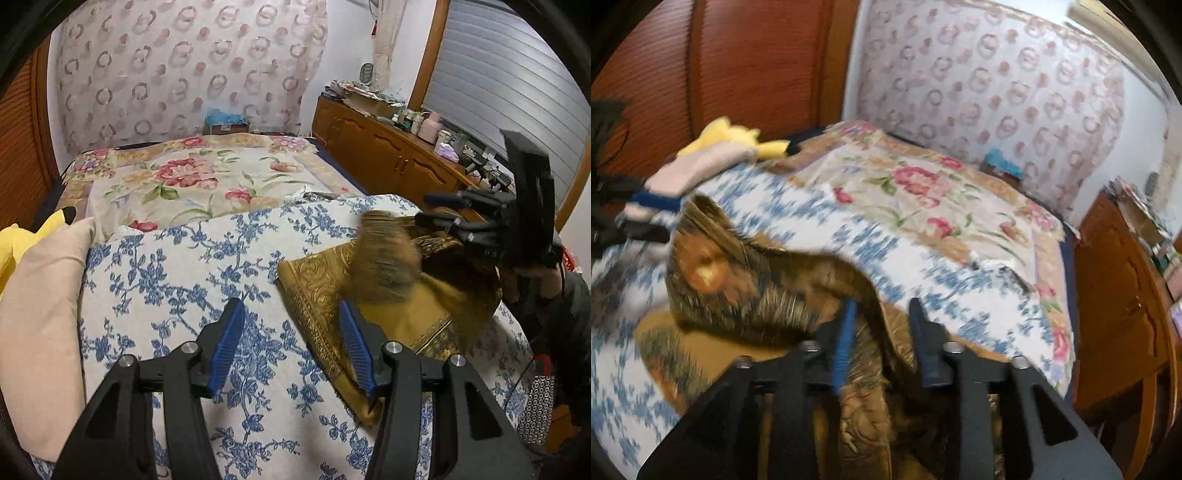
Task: Fold small clothes
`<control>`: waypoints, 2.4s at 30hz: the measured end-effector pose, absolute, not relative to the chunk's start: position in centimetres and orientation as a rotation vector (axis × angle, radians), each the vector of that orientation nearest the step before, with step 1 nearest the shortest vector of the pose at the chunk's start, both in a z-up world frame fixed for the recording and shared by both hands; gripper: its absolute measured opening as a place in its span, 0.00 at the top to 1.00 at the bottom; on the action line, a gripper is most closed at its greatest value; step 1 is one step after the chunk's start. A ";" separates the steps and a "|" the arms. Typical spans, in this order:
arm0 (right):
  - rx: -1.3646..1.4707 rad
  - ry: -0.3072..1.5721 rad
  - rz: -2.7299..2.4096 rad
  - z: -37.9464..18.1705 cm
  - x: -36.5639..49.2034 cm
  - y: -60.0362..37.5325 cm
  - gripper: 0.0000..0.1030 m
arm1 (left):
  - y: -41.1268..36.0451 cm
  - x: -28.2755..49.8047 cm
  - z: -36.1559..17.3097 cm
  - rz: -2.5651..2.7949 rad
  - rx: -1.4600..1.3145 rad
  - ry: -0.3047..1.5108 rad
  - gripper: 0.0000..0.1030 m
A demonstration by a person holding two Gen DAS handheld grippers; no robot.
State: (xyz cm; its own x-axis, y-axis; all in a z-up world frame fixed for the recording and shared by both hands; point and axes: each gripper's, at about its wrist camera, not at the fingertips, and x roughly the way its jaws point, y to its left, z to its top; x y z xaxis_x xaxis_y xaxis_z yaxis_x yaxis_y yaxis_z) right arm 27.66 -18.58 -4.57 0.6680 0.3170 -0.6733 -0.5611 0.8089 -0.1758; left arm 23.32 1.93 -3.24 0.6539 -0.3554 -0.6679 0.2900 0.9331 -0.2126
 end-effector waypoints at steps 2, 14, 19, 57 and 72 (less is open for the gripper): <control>-0.349 0.641 0.471 -2.9 27.7 -19.7 0.47 | 1.7 23.6 -3.1 -0.381 -0.087 0.775 0.49; -0.294 0.721 0.361 -2.6 24.3 -26.8 0.45 | -1.9 27.1 -4.8 -0.462 -0.046 0.838 0.49; -0.278 0.806 0.346 -4.2 24.0 -28.4 0.45 | -2.6 28.2 -5.7 -0.468 -0.046 0.867 0.49; -0.012 0.933 0.330 -9.6 27.8 -31.1 0.27 | -1.1 31.8 -8.4 -0.463 -0.138 0.912 0.64; -0.080 0.854 0.499 -7.4 25.7 -27.8 0.87 | -0.6 29.5 -5.2 -0.522 -0.181 0.811 0.94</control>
State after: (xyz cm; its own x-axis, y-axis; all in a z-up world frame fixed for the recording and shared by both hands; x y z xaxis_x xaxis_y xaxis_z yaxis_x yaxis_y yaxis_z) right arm 25.70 -27.75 -7.41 0.5498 0.3894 -0.7390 -0.4523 0.8825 0.1286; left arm 29.48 -0.64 -5.18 0.5710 -0.5094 -0.6438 0.3744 0.8595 -0.3481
